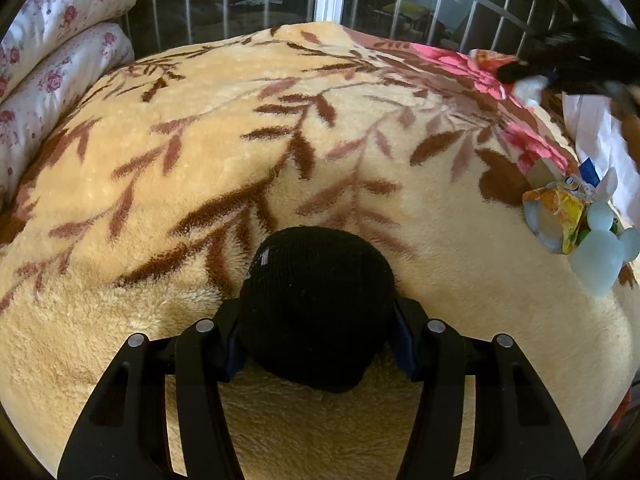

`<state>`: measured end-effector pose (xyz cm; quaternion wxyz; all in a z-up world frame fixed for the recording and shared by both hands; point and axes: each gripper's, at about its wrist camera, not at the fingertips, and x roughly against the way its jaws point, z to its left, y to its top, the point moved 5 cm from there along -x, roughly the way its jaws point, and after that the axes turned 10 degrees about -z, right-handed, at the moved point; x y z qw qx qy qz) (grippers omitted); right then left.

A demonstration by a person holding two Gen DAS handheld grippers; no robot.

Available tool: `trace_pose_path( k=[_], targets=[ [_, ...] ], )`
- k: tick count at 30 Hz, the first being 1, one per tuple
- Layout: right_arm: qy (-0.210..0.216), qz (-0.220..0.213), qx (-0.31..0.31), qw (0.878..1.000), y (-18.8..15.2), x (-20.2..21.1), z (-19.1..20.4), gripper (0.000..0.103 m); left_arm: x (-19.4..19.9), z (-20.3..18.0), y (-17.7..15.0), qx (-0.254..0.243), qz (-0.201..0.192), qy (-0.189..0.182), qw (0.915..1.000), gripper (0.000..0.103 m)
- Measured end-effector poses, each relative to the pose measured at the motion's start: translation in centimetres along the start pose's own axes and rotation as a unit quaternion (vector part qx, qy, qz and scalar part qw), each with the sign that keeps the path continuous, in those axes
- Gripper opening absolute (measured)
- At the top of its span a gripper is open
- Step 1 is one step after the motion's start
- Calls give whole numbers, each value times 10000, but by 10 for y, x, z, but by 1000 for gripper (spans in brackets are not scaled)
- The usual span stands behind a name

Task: Collect trash
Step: 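Grasp the black round object with the left tool while the right tool grasps the red-white packet, then lower the red-white packet into the orange bucket with the right tool while the left tool releases the black object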

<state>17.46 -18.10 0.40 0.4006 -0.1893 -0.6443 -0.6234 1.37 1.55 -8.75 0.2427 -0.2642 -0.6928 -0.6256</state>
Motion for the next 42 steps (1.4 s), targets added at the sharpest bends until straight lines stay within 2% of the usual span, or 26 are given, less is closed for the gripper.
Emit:
trace_pose_path(
  k=[3, 7, 10, 14, 20, 25, 30, 36, 42],
  targets=[
    [48, -221, 84, 9997, -22, 30, 15, 26, 8, 1, 2, 106, 8, 9, 9999, 54],
    [2, -507, 171, 9986, -73, 78, 33, 26, 40, 0, 1, 229, -107, -99, 9996, 54],
    [54, -687, 228, 9974, -116, 116, 41, 26, 82, -10, -6, -126, -404, -170, 9990, 54],
    [140, -888, 185, 9958, -170, 157, 46, 26, 144, -25, -34, -574, -672, -340, 9955, 54],
    [197, -948, 96, 9953, -246, 197, 54, 27, 187, -40, -90, -750, -556, -583, 9939, 54],
    [235, -868, -14, 9959, -298, 211, 59, 27, 198, -57, -139, -1045, -294, -647, 9920, 54],
    [315, -749, -110, 9966, -348, 215, 63, 27, 191, -65, -177, -1403, -33, -591, 9883, 54],
    [271, -138, -383, 9988, -397, 176, 61, 27, 170, -67, -210, -1449, 414, -646, 9865, 54],
    [515, 360, -401, 9972, -427, 141, 73, 27, 149, -63, -232, -1509, 808, -557, 9837, 54]
  ],
)
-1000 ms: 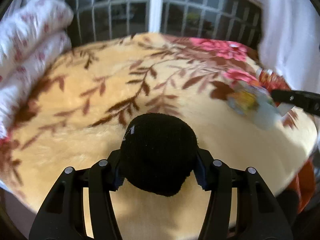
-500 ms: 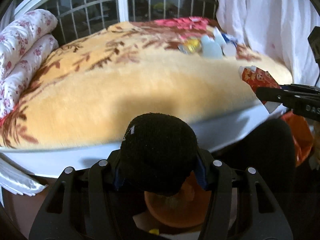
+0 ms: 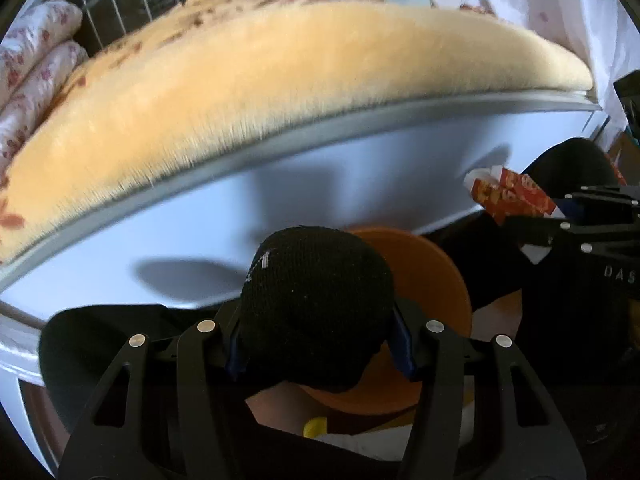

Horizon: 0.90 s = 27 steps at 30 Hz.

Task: Collect trash
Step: 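Lower the red-white packet into the orange bucket with the right tool while the left tool releases the black object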

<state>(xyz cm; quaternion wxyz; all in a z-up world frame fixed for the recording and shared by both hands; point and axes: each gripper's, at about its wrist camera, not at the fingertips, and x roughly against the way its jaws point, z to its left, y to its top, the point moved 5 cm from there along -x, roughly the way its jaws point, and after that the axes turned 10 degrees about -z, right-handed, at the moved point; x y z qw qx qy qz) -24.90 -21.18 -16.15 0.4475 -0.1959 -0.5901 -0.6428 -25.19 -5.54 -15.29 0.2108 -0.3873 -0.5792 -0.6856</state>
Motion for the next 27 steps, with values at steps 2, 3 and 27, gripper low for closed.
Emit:
trace_pose_path(
  k=[2, 3, 27],
  targets=[
    [16, 72, 29, 10000, -1, -6, 0, 27, -5, 2, -3, 35, 80, -7, 10000, 54],
    [27, 92, 35, 9999, -2, -7, 0, 27, -8, 3, -5, 38, 123, -2, 9999, 54],
    [274, 762, 550, 9952, -24, -37, -1, 27, -42, 5, -32, -8, 863, -139, 9962, 54]
  ],
)
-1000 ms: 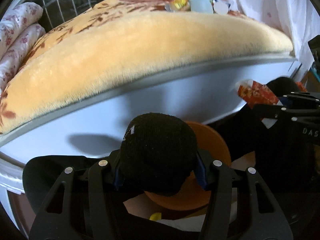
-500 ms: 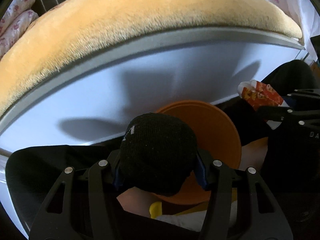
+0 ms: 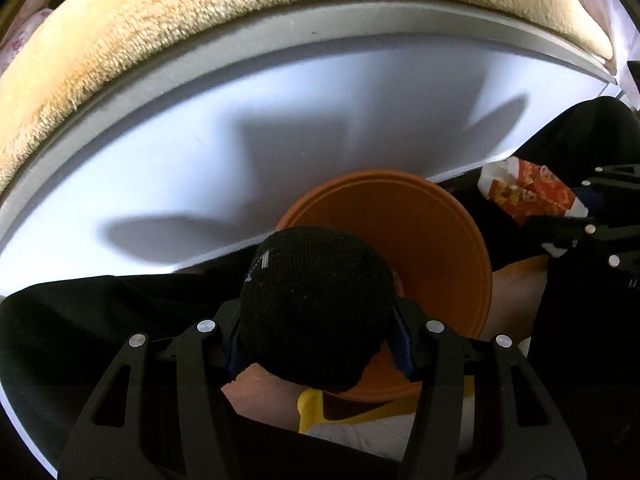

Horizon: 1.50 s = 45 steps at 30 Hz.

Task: Collect trash
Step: 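Lower the red-white packet into the orange bucket with the right tool while the left tool releases the black object, then grasp the orange Cici drink pouch with the left tool while the right tool reaches toward the bed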

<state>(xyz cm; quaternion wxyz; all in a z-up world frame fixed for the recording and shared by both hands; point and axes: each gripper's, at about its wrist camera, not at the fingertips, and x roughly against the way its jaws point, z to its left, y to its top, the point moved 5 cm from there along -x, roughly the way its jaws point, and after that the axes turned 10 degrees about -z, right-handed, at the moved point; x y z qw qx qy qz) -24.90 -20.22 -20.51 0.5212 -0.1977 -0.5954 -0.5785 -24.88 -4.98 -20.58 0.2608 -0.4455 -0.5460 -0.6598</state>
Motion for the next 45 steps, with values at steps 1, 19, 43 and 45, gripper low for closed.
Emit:
trace_pose_path(
  k=[1, 19, 43, 45],
  targets=[
    [17, 26, 1, 10000, -1, -3, 3, 27, -2, 0, 0, 12, 25, -17, 10000, 54],
    [83, 273, 300, 9991, 0, -22, 22, 63, -23, -6, -5, -75, 404, 32, 9992, 77],
    [83, -1063, -427, 9934, 24, 52, -21, 70, 77, -14, 225, -677, -1704, -455, 9820, 91],
    [74, -1082, -411, 9933, 23, 51, -24, 70, 57, -25, 254, -1244, -1693, -439, 9767, 91]
  ],
)
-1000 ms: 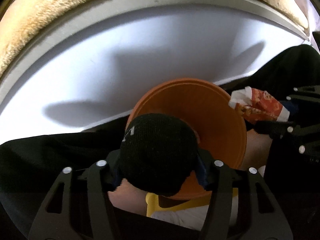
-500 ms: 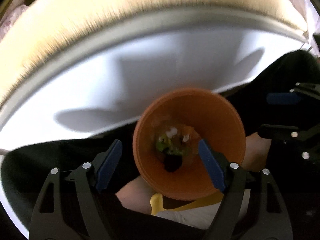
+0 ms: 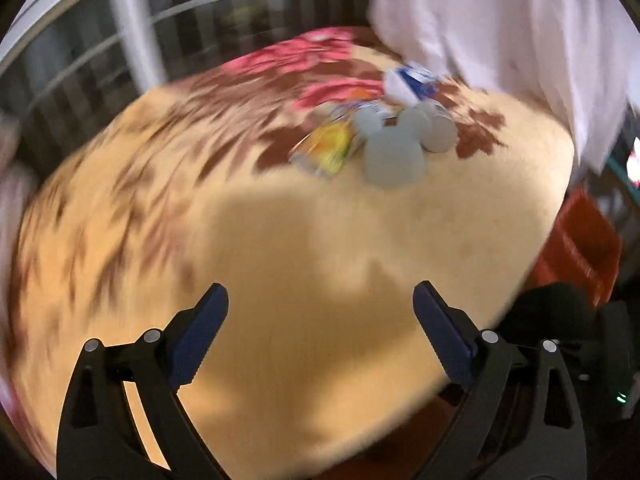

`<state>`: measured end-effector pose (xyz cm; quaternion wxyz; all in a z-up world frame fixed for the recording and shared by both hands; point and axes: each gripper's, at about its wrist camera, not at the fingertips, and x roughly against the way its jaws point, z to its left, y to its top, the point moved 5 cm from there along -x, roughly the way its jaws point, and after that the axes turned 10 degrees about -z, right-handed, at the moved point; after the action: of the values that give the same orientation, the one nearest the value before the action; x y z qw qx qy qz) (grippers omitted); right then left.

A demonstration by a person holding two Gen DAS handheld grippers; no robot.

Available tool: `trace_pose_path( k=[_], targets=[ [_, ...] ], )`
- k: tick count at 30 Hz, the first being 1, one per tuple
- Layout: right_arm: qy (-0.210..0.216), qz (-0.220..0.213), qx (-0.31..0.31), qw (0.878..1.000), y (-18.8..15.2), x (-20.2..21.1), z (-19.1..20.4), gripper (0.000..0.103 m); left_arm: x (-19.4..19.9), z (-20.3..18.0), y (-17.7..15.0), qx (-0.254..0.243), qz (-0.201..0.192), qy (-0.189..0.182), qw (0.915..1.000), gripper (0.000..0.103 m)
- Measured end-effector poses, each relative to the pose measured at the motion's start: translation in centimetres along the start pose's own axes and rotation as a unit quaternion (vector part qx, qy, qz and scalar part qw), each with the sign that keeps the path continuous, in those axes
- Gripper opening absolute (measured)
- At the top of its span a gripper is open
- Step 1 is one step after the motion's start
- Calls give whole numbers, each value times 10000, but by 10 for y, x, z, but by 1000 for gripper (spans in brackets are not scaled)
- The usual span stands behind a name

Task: Collect trash
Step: 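Grasp the orange Cici drink pouch with the left tool while the right tool reaches toward the bed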

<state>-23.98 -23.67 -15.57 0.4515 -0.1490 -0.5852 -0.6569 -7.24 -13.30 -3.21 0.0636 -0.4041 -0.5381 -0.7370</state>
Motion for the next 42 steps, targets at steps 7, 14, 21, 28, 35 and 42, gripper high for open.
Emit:
trace_pose_path(
  k=[7, 14, 21, 28, 35, 42],
  targets=[
    [81, -57, -279, 9996, 2, 0, -15, 70, -94, 14, 42, -933, 339, -206, 9948, 91],
    [128, -24, -449, 9989, 3, -1, -26, 70, -138, 6, 60, -1531, 397, -428, 9865, 91],
    [98, 96, -599, 9981, 1, -8, -33, 70, -169, -12, 85, -1579, 216, -643, 9851, 90],
    [115, 160, -572, 9982, -1, -14, -33, 70, -166, -6, 84, -818, 185, -717, 9939, 45],
    [123, 155, -493, 9986, -1, -16, -25, 70, -92, 45, 57, 360, 21, -217, 9991, 45],
    [290, 67, -468, 9985, 12, -11, -15, 70, -26, 98, 0, 1184, 261, 1301, 9841, 45]
  ],
)
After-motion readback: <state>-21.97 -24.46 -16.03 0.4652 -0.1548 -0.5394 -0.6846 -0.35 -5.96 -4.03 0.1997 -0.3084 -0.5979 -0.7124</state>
